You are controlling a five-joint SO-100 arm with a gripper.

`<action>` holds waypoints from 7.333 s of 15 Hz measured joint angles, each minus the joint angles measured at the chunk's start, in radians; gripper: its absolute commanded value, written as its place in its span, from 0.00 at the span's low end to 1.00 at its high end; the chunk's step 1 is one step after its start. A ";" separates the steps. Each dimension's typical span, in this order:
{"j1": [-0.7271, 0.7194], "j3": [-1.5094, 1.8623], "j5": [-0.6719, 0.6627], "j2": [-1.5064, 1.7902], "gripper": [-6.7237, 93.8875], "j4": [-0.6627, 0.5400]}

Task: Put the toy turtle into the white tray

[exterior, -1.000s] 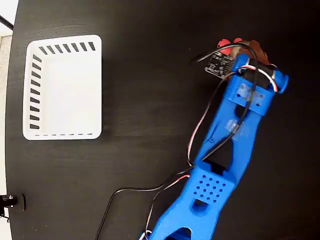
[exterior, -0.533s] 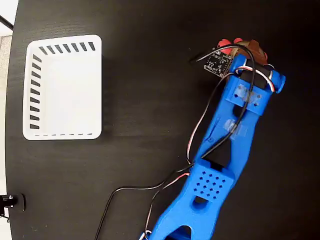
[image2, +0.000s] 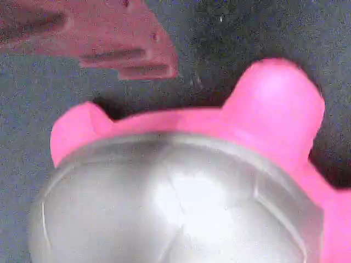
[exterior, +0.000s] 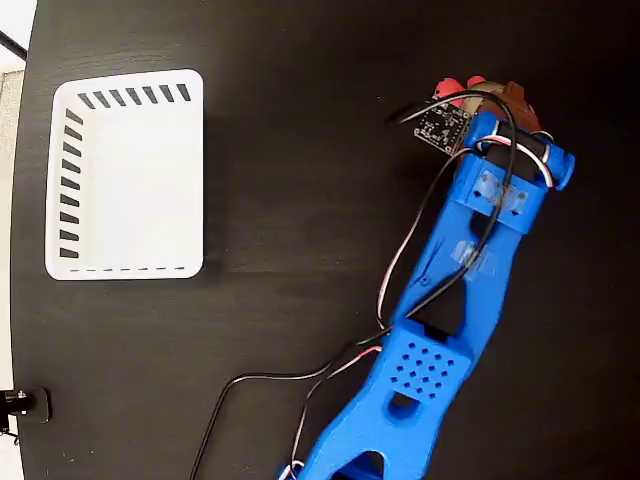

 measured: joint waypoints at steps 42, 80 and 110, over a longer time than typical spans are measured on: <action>-0.626 0.899 0.230 1.101 0.07 -0.097; -0.945 0.715 0.276 0.831 0.07 -0.020; -0.548 2.830 0.049 2.918 0.07 -0.350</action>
